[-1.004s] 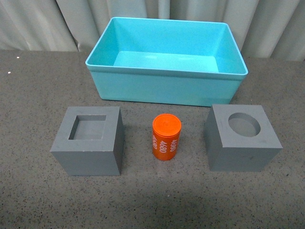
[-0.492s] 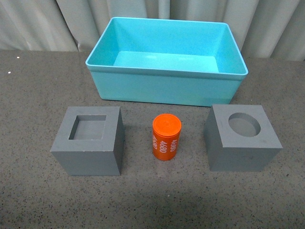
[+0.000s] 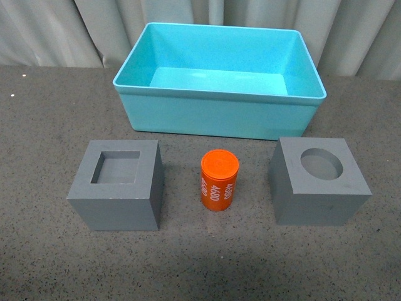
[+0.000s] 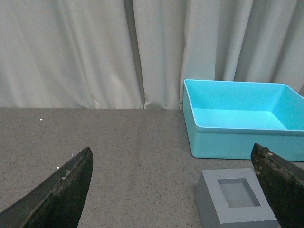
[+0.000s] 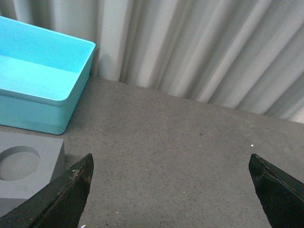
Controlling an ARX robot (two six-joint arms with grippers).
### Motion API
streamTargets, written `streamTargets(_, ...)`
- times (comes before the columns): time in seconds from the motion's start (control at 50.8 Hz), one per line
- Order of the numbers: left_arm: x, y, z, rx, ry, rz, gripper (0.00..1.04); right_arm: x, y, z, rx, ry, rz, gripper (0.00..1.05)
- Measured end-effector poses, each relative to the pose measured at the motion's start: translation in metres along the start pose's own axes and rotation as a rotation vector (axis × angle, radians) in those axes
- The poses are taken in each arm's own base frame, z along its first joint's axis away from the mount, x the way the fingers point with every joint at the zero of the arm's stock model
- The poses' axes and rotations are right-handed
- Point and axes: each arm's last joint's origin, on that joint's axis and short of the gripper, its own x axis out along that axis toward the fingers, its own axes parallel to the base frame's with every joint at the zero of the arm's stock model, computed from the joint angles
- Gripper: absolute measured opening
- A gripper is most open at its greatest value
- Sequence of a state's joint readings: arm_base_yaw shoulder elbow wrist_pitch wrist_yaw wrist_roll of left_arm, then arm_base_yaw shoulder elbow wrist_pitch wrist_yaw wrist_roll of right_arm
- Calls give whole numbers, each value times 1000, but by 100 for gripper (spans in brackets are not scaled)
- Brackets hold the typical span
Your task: Place gray and orange parts in blue box
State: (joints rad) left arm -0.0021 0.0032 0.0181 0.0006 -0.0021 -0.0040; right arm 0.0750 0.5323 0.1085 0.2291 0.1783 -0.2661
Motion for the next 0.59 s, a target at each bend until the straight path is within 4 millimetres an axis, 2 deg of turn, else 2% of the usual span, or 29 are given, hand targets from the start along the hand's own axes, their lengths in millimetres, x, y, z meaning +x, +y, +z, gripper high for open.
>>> streamTargets(0.059, 0, 0, 0, 0, 0, 0, 98, 13, 2, 5, 28, 42, 55, 95)
streamTargets(0.197, 0, 0, 0, 0, 0, 0, 98, 59, 16, 8, 105, 241, 194, 95)
streamTargets(0.295, 0, 0, 0, 0, 0, 0, 98, 80, 25, 9, 132, 319, 238, 95)
streamTargets(0.433, 0, 0, 0, 0, 0, 0, 98, 105, 38, 9, 163, 427, 294, 95)
streamTargets(0.59, 0, 0, 0, 0, 0, 0, 98, 123, 50, 4, 196, 519, 333, 95)
